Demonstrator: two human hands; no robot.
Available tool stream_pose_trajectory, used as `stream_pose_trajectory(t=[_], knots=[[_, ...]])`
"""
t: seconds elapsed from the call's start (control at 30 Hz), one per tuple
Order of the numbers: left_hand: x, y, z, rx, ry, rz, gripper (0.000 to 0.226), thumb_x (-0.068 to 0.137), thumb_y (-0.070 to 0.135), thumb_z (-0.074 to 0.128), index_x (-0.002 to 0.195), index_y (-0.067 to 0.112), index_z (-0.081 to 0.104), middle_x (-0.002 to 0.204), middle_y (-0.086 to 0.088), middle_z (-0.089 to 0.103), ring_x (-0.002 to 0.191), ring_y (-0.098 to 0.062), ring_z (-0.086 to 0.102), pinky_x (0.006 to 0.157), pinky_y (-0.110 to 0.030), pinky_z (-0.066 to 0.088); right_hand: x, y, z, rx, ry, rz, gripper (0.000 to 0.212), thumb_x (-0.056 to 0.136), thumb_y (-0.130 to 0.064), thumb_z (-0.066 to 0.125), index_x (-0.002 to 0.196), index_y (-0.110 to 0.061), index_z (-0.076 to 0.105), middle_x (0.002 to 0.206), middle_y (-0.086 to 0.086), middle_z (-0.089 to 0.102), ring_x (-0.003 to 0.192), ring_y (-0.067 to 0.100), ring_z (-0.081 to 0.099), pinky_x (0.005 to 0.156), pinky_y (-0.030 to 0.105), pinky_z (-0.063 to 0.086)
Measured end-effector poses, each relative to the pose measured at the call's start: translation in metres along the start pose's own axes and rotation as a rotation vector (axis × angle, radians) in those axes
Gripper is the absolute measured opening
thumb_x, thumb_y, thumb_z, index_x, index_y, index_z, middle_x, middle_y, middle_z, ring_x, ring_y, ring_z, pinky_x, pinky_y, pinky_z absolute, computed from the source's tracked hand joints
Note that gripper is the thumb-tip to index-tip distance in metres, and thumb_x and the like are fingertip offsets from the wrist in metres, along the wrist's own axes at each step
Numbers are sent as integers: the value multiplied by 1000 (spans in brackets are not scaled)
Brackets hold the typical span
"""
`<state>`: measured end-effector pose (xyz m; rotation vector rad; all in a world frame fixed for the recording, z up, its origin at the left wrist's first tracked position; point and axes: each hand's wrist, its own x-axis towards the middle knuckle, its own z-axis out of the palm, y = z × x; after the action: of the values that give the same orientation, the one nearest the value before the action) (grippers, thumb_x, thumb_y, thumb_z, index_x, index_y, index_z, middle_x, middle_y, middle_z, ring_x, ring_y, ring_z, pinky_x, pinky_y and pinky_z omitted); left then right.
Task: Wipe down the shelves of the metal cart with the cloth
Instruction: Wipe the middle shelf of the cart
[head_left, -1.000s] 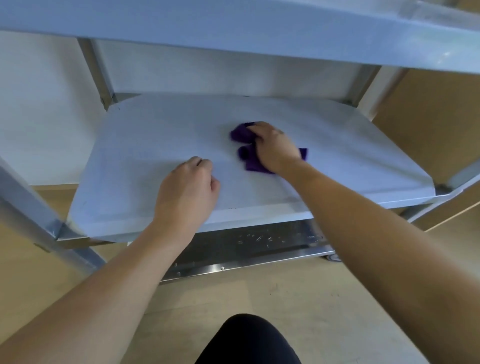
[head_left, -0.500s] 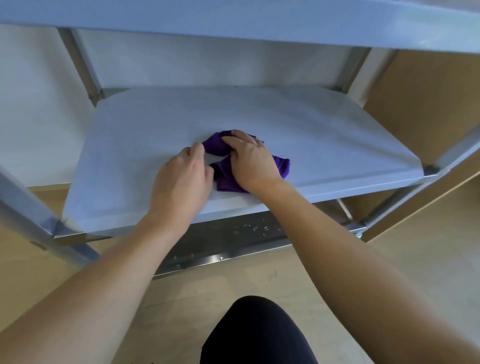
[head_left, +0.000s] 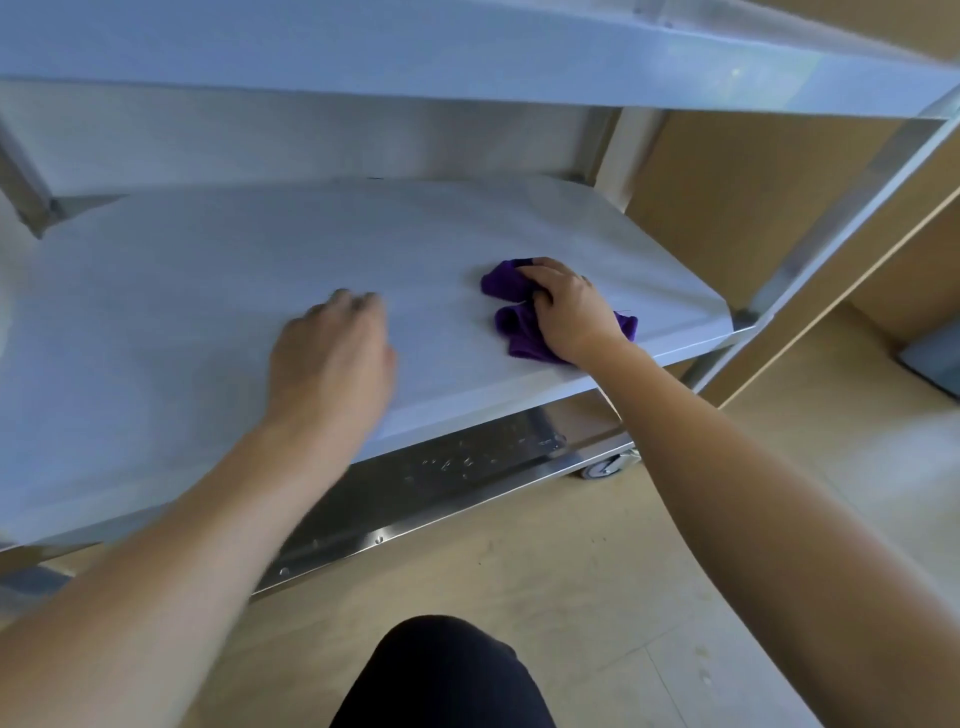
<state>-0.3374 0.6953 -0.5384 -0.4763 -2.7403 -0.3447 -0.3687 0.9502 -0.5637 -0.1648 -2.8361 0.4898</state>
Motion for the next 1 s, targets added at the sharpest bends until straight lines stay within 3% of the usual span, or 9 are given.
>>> stream_pose_trajectory(t=[0.17, 0.33, 0.4, 0.53, 0.67, 0.8, 0.9, 1.0], knots=[[19, 92, 33, -174, -19, 287, 21, 90, 18, 49, 106, 10, 60, 109, -10, 61, 96, -34, 59, 72, -39, 42, -1, 17, -10, -34, -1, 2, 45, 96, -6, 36, 136, -19, 52, 147, -1, 45, 128, 29, 46, 107, 35, 34], [15, 97, 71, -218, -47, 384, 37, 85, 22, 34, 99, 7, 65, 105, -13, 63, 98, -34, 59, 81, -42, 48, -6, 91, -52, -113, 30, 200, 42, 97, -11, 37, 135, -21, 53, 142, 3, 50, 121, 32, 52, 100, 36, 41], [14, 98, 68, -241, -66, 375, 43, 85, 23, 29, 101, 7, 65, 108, -13, 63, 102, -33, 58, 85, -42, 48, -5, 119, -67, -147, 27, 318, 41, 98, -15, 37, 135, -22, 52, 140, 7, 51, 118, 36, 54, 97, 39, 44], [11, 103, 61, -274, -99, 335, 23, 90, 13, 45, 106, 7, 61, 115, -12, 58, 108, -34, 52, 89, -42, 43, 3, 118, -63, -202, 34, 443, 43, 95, -16, 36, 136, -23, 49, 141, 10, 48, 119, 40, 50, 96, 44, 45], [9, 105, 59, -249, -91, 311, 24, 91, 15, 45, 108, 9, 60, 117, -9, 56, 104, -33, 51, 86, -40, 41, 2, 58, -30, -136, -2, 134, 42, 93, -16, 45, 135, -18, 51, 146, 4, 43, 125, 36, 46, 104, 43, 40], [11, 102, 59, -274, -65, 249, 16, 87, 17, 46, 94, 10, 58, 100, -7, 58, 89, -31, 55, 69, -37, 39, 1, 22, -7, -9, -2, -114, 43, 95, -7, 41, 134, -18, 54, 146, -1, 46, 130, 28, 44, 109, 35, 34], [14, 98, 63, -278, -13, 64, 22, 82, 23, 50, 96, 11, 62, 101, -5, 63, 95, -29, 58, 80, -38, 44, 6, 46, -19, 20, -18, -64, 42, 96, -8, 41, 134, -20, 55, 145, -3, 48, 128, 25, 48, 106, 32, 36], [17, 98, 67, -223, 2, -22, 26, 83, 26, 51, 101, 12, 64, 108, -3, 64, 104, -27, 57, 94, -44, 41, 11, 86, -43, -55, 33, 164, 42, 98, -12, 38, 135, -23, 52, 142, 2, 51, 120, 31, 53, 95, 33, 40]])
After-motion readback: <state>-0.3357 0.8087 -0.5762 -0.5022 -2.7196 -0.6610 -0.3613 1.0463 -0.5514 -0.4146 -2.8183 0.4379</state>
